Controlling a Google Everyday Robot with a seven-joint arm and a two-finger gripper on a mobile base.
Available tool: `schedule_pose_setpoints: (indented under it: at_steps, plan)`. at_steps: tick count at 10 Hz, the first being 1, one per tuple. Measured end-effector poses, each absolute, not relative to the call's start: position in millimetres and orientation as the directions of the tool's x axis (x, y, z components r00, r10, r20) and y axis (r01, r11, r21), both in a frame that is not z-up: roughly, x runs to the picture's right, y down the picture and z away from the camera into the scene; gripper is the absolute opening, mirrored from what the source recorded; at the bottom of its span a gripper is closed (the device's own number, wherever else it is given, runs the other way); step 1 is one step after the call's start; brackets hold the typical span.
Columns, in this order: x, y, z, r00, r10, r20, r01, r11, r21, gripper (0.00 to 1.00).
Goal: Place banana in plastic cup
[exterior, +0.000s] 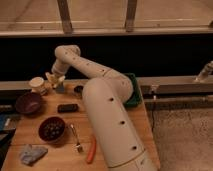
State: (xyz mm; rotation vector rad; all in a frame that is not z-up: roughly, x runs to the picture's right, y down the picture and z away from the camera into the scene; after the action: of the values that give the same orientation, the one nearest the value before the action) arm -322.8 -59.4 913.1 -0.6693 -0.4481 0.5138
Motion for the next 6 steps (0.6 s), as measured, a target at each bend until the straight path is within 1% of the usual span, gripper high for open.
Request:
schedule_pose_setpoints:
  at_steps: [4,5,6]
  plan:
    - [-327.8,-57.0,915.6,0.793,0.567,0.223,-0.292,0.675,-0.678,0.58]
    - [-327.3,-57.8,915.3,0.795,0.565,0.222,-0.293,0.678,-0.674,0.65]
    - [-324.9,-59.4,916.2,0.796,0.564,0.220,-0.298,0.682,-0.668,0.69]
